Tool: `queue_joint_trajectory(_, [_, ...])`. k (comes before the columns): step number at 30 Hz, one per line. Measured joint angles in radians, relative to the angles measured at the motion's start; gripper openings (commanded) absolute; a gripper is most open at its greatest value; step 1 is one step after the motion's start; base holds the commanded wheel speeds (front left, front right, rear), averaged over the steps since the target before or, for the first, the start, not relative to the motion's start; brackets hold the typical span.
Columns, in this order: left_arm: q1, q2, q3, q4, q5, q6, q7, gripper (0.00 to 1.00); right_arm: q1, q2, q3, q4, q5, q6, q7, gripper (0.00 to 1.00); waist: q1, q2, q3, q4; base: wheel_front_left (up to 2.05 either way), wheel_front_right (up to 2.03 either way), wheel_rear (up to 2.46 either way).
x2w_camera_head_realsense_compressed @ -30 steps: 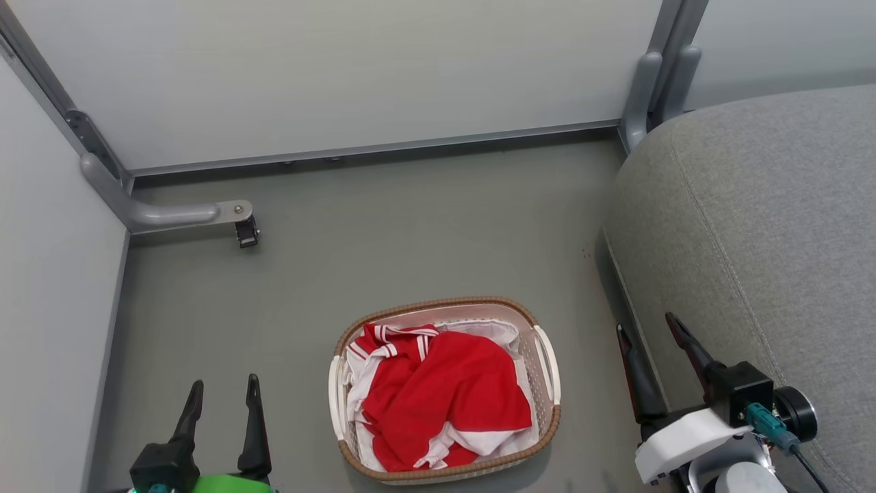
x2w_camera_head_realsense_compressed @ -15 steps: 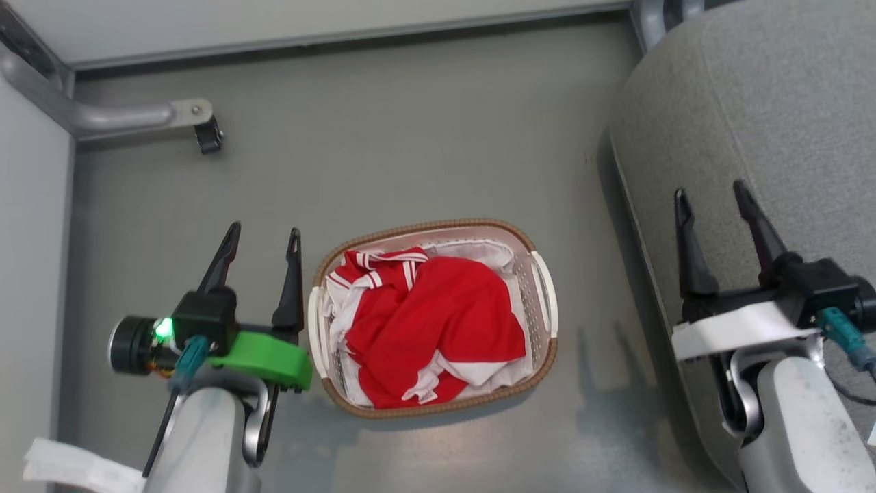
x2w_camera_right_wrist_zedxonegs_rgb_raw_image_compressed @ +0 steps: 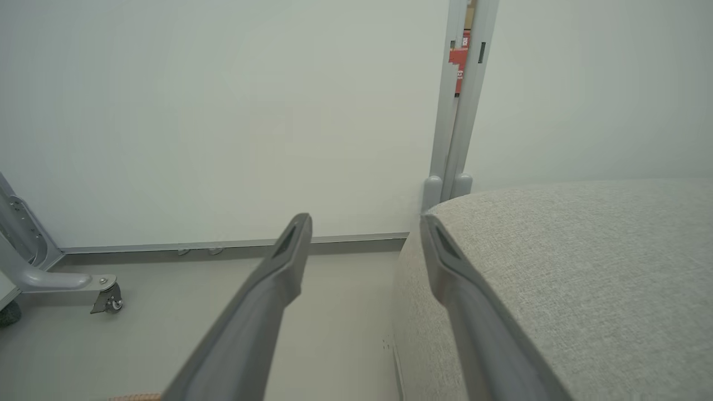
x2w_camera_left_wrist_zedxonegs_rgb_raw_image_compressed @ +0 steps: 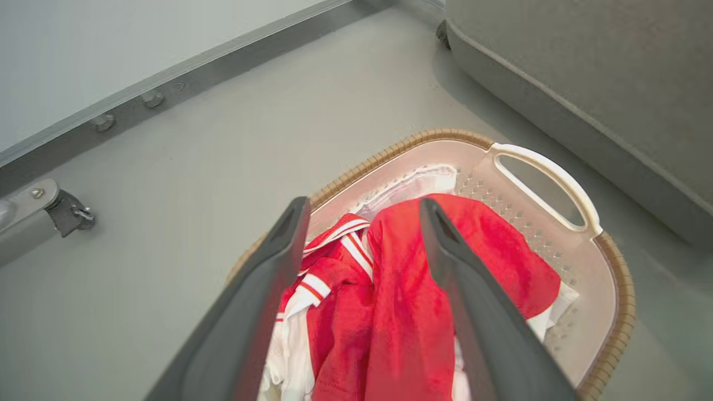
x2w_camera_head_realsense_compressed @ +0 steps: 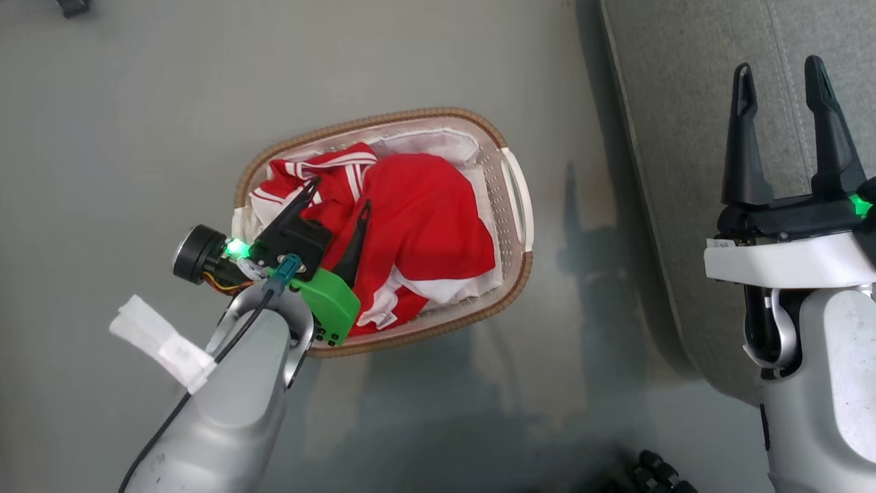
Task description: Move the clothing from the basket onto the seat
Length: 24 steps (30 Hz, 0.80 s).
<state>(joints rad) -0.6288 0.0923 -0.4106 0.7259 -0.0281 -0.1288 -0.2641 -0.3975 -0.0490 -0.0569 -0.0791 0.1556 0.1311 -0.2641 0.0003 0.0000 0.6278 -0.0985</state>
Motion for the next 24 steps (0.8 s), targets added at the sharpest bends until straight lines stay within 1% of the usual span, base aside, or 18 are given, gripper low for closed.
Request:
queue_joint_trajectory(6, [-0.125,0.008,-0.070,0.185,-0.029,0.000,0.006,1.00,-0.014,0.000,0.007,-0.029,0.031,0.000,0.000,1.00,-0.0001,0.0000,0.100,-0.043,0.00,0.00,0.00])
queue_joint_trajectory(13, [-0.239,0.016,-0.099,0.321,-0.055,0.000,0.017,1.00,-0.027,0.000,0.017,-0.042,0.060,0.000,0.000,1.00,-0.0001,0.0000,0.193,-0.087,0.00,0.00,0.00])
queue_joint_trajectory(19, [-0.293,0.029,-0.113,0.387,-0.082,0.000,0.016,1.00,-0.041,0.000,0.022,-0.052,0.084,0.000,0.000,1.00,-0.0002,0.0000,0.241,-0.124,0.00,0.00,0.00])
queue_joint_trajectory(24, [-0.313,0.015,-0.155,0.422,-0.094,0.000,0.017,1.00,-0.041,0.000,0.030,-0.048,0.089,0.000,0.000,1.00,-0.0002,0.0000,0.257,-0.141,0.00,0.00,0.00])
